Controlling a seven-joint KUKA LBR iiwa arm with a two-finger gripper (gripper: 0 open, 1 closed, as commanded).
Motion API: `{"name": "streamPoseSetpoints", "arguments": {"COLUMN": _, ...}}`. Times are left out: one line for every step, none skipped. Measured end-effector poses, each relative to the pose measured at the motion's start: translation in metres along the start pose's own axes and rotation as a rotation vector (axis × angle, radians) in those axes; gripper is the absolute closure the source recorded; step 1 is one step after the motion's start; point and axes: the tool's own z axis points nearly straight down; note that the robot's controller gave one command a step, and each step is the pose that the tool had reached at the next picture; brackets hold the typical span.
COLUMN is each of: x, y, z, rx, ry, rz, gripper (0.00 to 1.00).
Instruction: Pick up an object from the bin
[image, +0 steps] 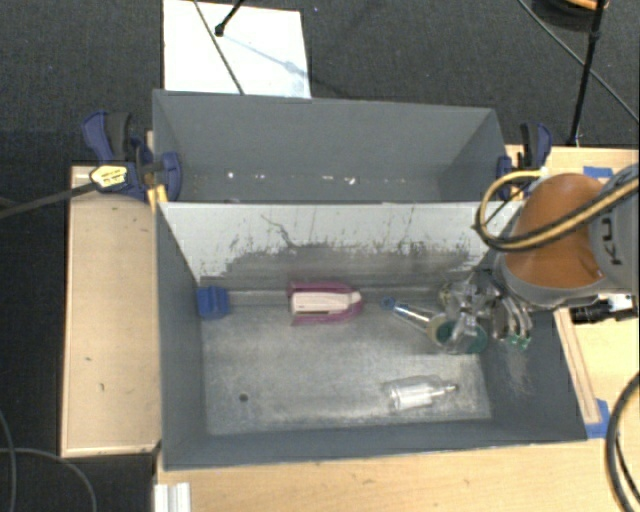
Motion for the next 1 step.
{"name": "streamPoseSetpoints", "arguments": {"x": -0.0095, "y": -0.0014, "z": -0.1599, "rx": 0.001, "ry": 0.026, "rz": -0.056, "gripper": 1.0}}
